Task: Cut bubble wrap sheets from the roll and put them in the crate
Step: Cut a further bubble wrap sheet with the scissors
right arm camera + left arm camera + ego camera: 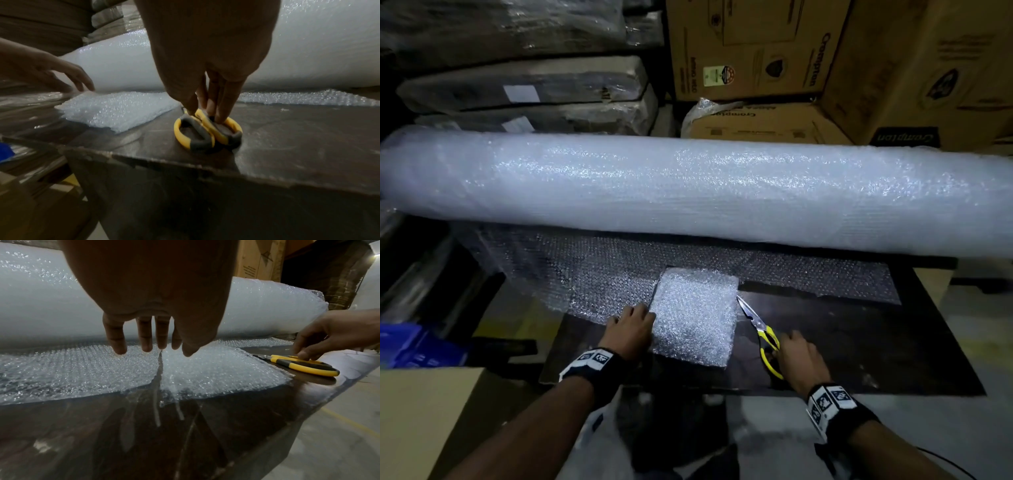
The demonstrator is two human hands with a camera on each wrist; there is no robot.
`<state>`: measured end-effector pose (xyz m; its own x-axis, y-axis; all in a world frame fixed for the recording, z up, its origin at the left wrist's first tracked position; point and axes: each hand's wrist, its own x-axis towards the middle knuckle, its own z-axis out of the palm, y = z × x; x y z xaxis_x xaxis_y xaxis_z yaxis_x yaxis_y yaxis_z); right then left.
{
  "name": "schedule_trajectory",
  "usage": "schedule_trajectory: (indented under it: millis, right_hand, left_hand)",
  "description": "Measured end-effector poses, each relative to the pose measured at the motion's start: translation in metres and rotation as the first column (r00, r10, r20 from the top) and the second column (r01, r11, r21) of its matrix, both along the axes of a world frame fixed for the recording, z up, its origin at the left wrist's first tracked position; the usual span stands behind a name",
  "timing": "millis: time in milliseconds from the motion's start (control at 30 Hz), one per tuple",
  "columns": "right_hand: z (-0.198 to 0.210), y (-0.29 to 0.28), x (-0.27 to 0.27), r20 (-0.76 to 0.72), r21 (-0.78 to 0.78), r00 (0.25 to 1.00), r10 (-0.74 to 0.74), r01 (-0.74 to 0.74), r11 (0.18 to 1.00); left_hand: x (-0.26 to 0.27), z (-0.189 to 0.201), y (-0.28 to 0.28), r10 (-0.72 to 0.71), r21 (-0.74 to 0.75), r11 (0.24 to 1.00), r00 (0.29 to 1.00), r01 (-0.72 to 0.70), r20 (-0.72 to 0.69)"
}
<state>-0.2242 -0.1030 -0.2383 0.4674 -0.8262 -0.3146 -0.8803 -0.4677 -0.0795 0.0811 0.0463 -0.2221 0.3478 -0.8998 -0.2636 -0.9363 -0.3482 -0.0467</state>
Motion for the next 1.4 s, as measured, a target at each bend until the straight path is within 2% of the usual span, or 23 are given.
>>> schedule_trajectory:
  millis: [133, 333, 467, 600, 700, 800, 1000, 1167, 1400]
  right_hand:
    - [0.023, -0.009, 0.014, 0.005, -0.065, 1.0, 0.009, -0.009, 0.998]
    - [0.079, -0.069, 0.061, 0.191, -0.215, 0.974, 0.12, -0.078, 0.973]
    - [0.106, -0.104, 0.103, 0.268, -0.3, 0.95, 0.16, -0.075, 0.951]
    - [0.081, -0.097, 0.128, 0.254, -0.204, 0.961, 0.108, -0.056, 0.977]
    - [0.046, -0.07, 0.128, 0.192, -0.123, 0.977, 0.095, -0.072, 0.99]
    - [0.024, -0.043, 0.123, 0.123, -0.042, 0.989, 0.081, -0.077, 0.996]
    - [0.007, -0.004, 0.116, 0.045, 0.059, 0.996, -0.078, 0.076, 0.995]
    - [-0.001, 0.006, 0.116, 0.128, 0.144, 0.965, -0.228, 0.21, 0.967]
    - [-0.017, 0.001, 0.118, 0.263, 0.287, 0.877, -0.403, 0.328, 0.9]
  left_hand:
    - [0.024, -0.003, -0.013, -0.035, -0.009, 0.999, 0.999, 0.035, 0.027]
    - [0.077, -0.005, -0.047, -0.107, 0.035, 0.994, 0.994, 0.106, 0.024]
    - [0.101, -0.011, -0.06, -0.13, -0.019, 0.991, 0.991, 0.131, 0.024]
    - [0.103, -0.024, -0.062, -0.118, -0.052, 0.992, 0.993, 0.118, 0.005]
    - [0.095, -0.034, -0.054, -0.134, -0.093, 0.987, 0.99, 0.13, -0.042]
    - [0.085, -0.04, -0.048, -0.181, -0.121, 0.977, 0.983, 0.176, -0.029]
    - [0.06, -0.046, -0.041, -0.206, -0.122, 0.973, 0.976, 0.197, -0.067]
    - [0.047, -0.048, -0.036, -0.173, -0.041, 0.984, 0.984, 0.172, -0.038]
    - [0.038, -0.048, -0.035, -0.156, -0.02, 0.988, 0.986, 0.155, -0.059]
